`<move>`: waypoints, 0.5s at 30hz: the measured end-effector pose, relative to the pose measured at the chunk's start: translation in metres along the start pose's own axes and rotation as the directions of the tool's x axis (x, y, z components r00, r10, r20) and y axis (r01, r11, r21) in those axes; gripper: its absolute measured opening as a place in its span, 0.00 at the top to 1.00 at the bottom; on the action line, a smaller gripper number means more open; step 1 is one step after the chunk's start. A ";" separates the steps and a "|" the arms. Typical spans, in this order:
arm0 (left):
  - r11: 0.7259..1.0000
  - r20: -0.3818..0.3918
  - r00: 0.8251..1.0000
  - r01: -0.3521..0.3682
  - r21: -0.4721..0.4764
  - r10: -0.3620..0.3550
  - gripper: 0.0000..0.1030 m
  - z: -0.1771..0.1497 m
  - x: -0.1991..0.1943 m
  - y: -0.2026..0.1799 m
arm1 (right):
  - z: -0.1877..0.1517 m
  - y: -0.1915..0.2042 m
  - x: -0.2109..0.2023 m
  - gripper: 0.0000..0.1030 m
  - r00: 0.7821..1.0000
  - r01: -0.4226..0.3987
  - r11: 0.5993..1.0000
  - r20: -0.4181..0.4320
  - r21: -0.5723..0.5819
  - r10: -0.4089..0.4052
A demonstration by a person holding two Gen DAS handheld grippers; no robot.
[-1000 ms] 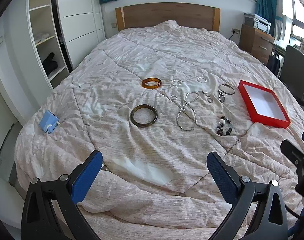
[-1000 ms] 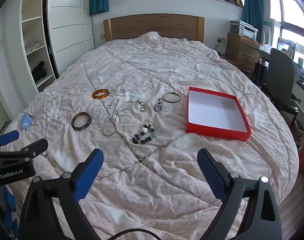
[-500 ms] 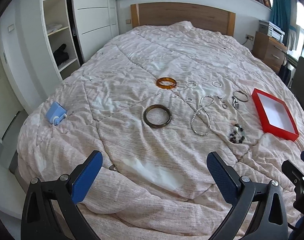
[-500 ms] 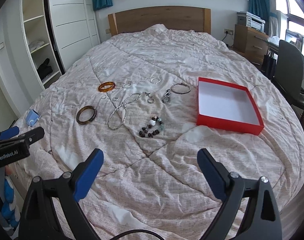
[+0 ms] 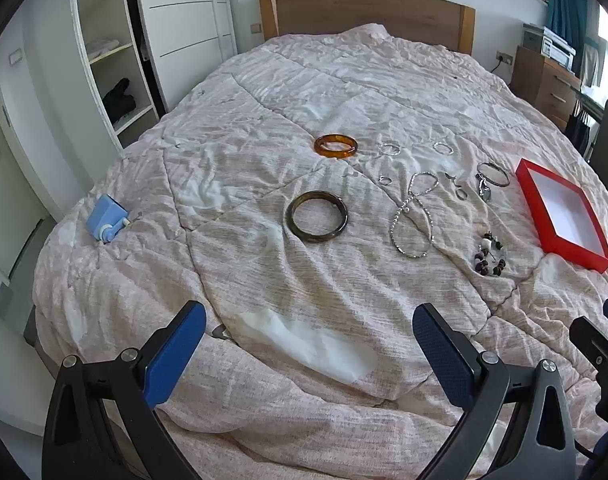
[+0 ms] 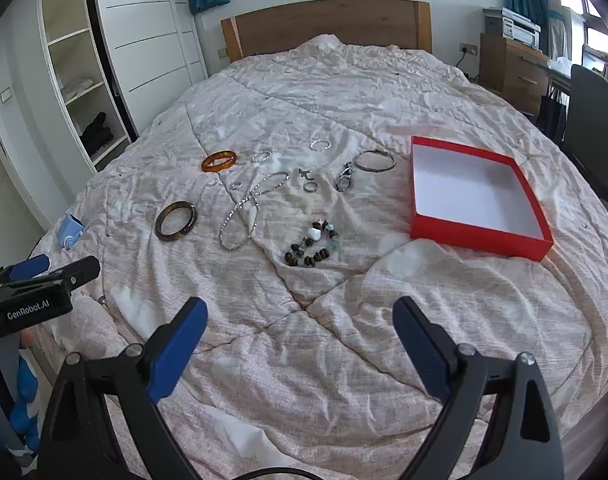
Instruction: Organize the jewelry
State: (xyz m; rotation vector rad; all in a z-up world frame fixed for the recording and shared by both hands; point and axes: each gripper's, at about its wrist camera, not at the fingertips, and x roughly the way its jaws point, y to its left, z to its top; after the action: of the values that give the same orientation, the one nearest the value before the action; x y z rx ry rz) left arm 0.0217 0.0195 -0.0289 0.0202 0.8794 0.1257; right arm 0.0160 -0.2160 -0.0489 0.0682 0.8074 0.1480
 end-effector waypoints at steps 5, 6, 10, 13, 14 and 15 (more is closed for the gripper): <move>1.000 -0.014 1.000 0.001 0.006 -0.001 0.01 0.000 0.007 -0.001 | 0.001 0.000 0.008 0.09 1.000 -0.011 1.000 -0.013 0.003 0.011; 1.000 -0.019 1.000 0.001 0.002 -0.001 0.01 0.001 0.009 0.001 | 0.002 0.000 0.010 0.09 1.000 -0.014 1.000 -0.014 0.004 0.014; 1.000 -0.033 0.999 0.000 -0.006 0.000 0.02 0.001 0.015 0.004 | 0.002 0.000 0.014 0.10 1.000 -0.019 1.000 -0.018 0.007 0.019; 1.000 -0.034 0.999 -0.015 -0.010 0.014 0.04 0.002 0.020 0.006 | 0.003 -0.001 0.020 0.10 1.000 -0.021 1.000 -0.023 0.015 0.021; 1.000 -0.035 0.999 -0.018 -0.012 0.017 0.04 0.002 0.021 0.007 | 0.003 -0.002 0.022 0.10 0.999 -0.021 1.000 -0.025 0.017 0.021; 1.000 -0.038 0.999 -0.020 -0.014 0.020 0.05 0.002 0.023 0.008 | 0.003 -0.002 0.023 0.10 0.999 -0.021 1.000 -0.028 0.019 0.022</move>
State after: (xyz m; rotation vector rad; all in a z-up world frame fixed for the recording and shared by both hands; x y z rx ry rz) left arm 0.0373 0.0304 -0.0448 0.0132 0.9167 0.1513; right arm 0.0340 -0.2144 -0.0636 0.0928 0.8363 0.1621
